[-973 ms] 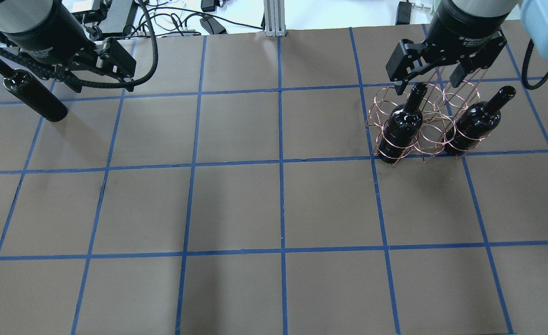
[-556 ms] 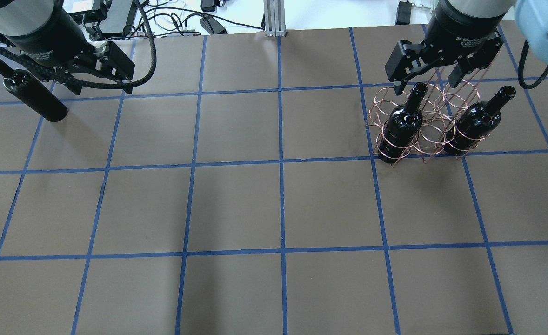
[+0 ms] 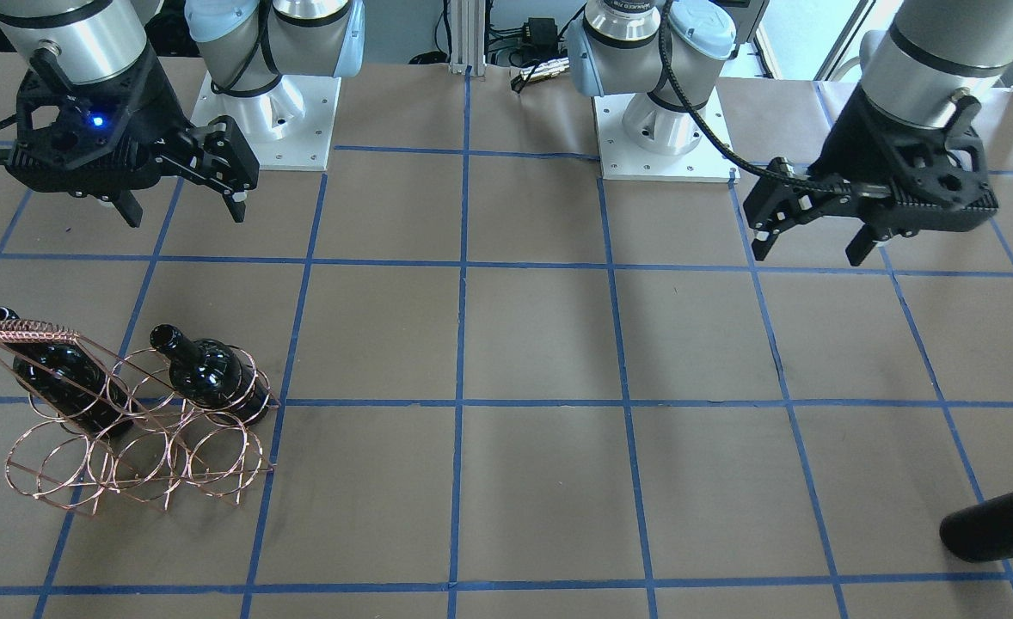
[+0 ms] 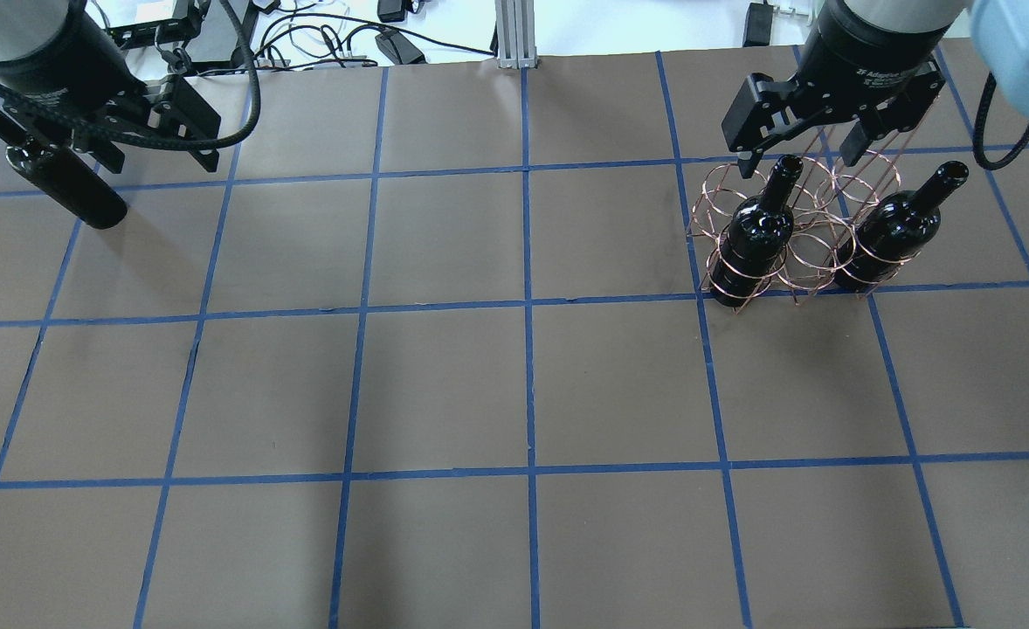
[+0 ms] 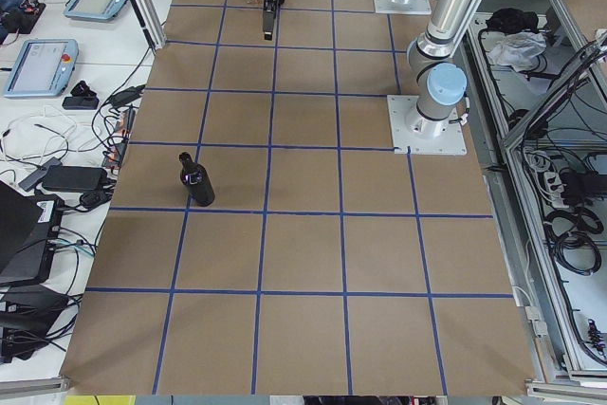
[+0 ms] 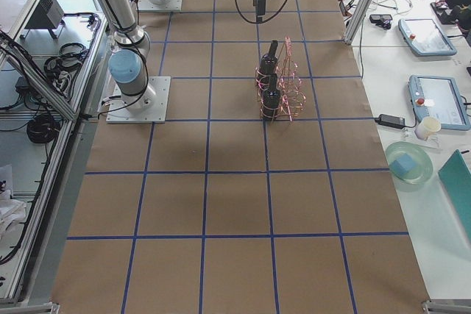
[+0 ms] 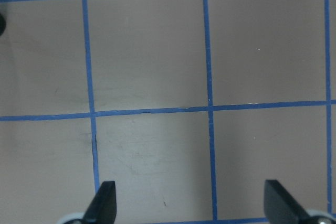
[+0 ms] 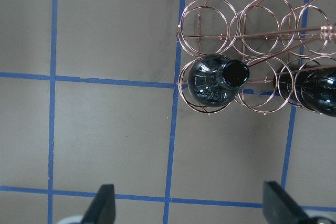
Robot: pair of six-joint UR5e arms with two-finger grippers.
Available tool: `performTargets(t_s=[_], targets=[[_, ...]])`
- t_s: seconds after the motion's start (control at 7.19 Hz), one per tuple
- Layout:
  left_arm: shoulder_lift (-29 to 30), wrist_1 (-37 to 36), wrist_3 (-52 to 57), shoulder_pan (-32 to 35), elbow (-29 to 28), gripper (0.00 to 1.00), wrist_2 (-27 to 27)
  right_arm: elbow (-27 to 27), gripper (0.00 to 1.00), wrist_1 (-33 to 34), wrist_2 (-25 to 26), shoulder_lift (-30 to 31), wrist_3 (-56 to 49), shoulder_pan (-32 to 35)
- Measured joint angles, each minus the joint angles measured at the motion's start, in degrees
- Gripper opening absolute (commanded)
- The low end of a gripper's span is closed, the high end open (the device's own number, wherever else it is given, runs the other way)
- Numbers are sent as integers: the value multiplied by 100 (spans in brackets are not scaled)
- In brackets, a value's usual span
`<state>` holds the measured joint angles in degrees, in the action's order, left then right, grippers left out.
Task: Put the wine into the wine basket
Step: 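Hold the dark wine bottle by its neck with the left gripper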
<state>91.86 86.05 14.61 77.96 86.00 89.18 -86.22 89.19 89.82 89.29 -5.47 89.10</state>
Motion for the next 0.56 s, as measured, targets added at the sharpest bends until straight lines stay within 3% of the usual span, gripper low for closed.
performTargets(t_s=[0.56], targets=[[1160, -107, 1804, -1508, -1204, 100, -130, 2, 100, 0, 19, 59, 13, 17]])
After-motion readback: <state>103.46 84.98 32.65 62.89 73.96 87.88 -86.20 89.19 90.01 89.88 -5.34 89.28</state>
